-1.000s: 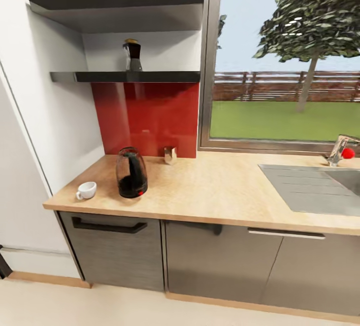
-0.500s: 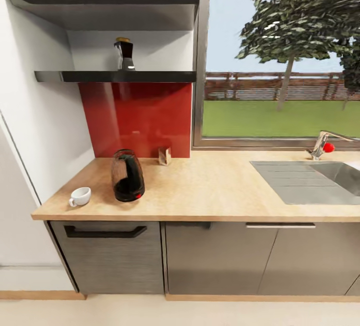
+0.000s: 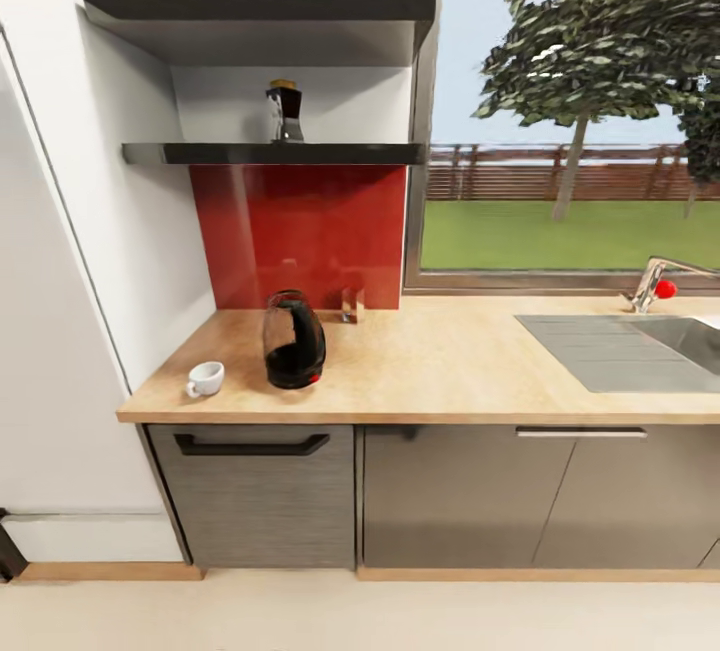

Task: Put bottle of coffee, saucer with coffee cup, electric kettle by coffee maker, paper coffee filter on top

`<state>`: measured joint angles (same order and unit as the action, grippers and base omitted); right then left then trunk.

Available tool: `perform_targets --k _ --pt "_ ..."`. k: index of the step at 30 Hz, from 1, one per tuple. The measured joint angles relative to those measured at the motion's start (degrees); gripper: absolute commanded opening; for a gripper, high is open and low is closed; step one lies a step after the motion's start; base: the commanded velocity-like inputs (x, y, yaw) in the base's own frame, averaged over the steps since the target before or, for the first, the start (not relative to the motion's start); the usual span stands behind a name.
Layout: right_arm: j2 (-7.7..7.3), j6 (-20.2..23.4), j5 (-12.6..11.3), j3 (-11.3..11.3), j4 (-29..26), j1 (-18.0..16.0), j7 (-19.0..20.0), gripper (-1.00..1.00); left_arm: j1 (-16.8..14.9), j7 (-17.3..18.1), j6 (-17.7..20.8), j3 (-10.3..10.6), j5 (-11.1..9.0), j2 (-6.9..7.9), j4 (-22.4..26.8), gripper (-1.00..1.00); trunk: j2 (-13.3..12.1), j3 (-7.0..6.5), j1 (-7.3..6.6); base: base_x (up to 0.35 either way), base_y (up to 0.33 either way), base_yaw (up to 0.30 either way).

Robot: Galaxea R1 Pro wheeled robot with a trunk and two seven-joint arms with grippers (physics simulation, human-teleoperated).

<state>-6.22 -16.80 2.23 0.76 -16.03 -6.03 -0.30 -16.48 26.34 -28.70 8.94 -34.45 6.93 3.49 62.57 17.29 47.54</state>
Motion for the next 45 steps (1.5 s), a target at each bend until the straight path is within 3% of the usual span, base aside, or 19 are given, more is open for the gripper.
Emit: perform_targets --k 9,12,14,15,16,18,20,21,22,23,26,27,29,32,35,41,45 --pt "0.08 0.2 -0.1 0.0 0.0 0.0 0.1 1.00 0.0 0.0 0.1 -0.1 0.0 0.00 0.1 1.00 0.0 0.00 -0.02 -0.037 0.031 0.000" --pt "0.09 0.0 -0.1 0.0 0.0 0.0 0.1 1.00 0.0 0.2 6.1 0.3 0.1 -0.07 8.3 1.00 0.0 0.00 -0.02 0.000 0.000 0.000" --pt "0.05 0.0 -0.1 0.0 0.0 0.0 0.1 1.00 0.0 0.4 15.1 0.5 0.1 -0.07 17.1 1.00 0.0 -0.01 -0.02 0.000 0.000 0.000" --pt "0.02 0.0 -0.1 0.0 0.0 0.0 0.1 1.00 0.0 0.4 23.6 0.8 0.4 -0.08 23.6 1.00 0.0 0.01 -0.02 0.000 0.000 0.000" --pt "0.02 0.0 -0.1 0.0 0.0 0.0 0.1 1.00 0.0 0.4 25.7 0.9 0.3 -0.11 30.0 1.00 0.0 -0.01 -0.02 0.000 0.000 0.000" --pt "0.03 0.0 -0.1 0.0 0.0 0.0 0.0 1.00 0.0 0.4 29.2 1.5 0.6 -0.16 34.9 1.00 0.0 0.00 -0.02 0.000 0.000 0.000" --pt "0.01 0.0 -0.1 0.0 0.0 0.0 0.1 1.00 0.0 0.3 38.4 3.5 0.9 -0.66 46.8 1.00 0.0 -0.01 -0.02 0.000 0.000 0.000" --pt "0.00 0.0 -0.1 0.0 0.0 0.0 0.1 1.00 0.0 0.2 53.2 5.3 2.8 -2.86 57.1 1.00 0.0 0.01 -0.02 0.000 0.000 0.000" --pt "0.00 0.0 -0.1 0.0 0.0 0.0 0.0 1.00 0.0 0.2 56.4 5.5 2.9 -4.16 68.2 1.00 0.0 -0.01 -0.02 0.000 0.000 0.000" --pt "0.00 0.0 -0.1 0.0 0.0 0.0 0.0 1.00 -0.1 0.1 60.4 5.7 4.0 -5.75 72.7 1.00 0.0 -0.01 -0.02 0.000 0.000 0.000" --pt "0.00 0.0 -0.1 0.0 0.0 0.0 0.0 1.00 -1.5 0.0 67.3 5.9 5.7 -9.53 78.1 1.00 0.0 0.00 -0.02 0.000 0.000 0.000" --pt "0.00 0.0 -0.1 0.0 0.0 0.0 0.0 1.00 -3.6 0.0 70.5 6.0 5.9 -11.43 79.5 1.00 0.0 -0.01 -0.02 0.000 0.000 0.000" --pt "0.00 0.0 -0.1 -0.1 0.0 0.0 0.0 1.00 -6.5 0.0 73.3 6.0 6.4 -13.16 80.4 1.00 0.0 -0.01 -0.02 0.000 0.000 0.000" --pt "0.00 0.0 -0.1 -0.1 0.0 0.0 0.0 1.00 -13.9 -0.1 78.1 6.0 6.4 -15.58 81.5 1.00 0.0 -0.02 -0.02 0.000 0.000 0.000" --pt "0.00 0.0 -0.1 -0.1 0.0 0.0 0.0 1.00 -20.8 -0.1 80.0 6.0 6.6 -16.48 81.8 1.00 0.0 -0.01 -0.02 0.000 0.000 0.000" --pt "0.00 0.0 -0.1 0.0 0.0 0.0 0.0 1.00 -32.4 -0.3 83.6 5.8 6.4 -16.90 81.5 1.00 0.0 -0.01 -0.02 0.000 0.000 0.000" --pt "0.00 0.0 -0.1 -0.1 0.0 0.0 0.0 1.00 -46.2 -0.5 84.9 3.6 6.4 -16.90 78.8 1.00 0.0 -0.01 -0.02 0.000 0.000 0.000"
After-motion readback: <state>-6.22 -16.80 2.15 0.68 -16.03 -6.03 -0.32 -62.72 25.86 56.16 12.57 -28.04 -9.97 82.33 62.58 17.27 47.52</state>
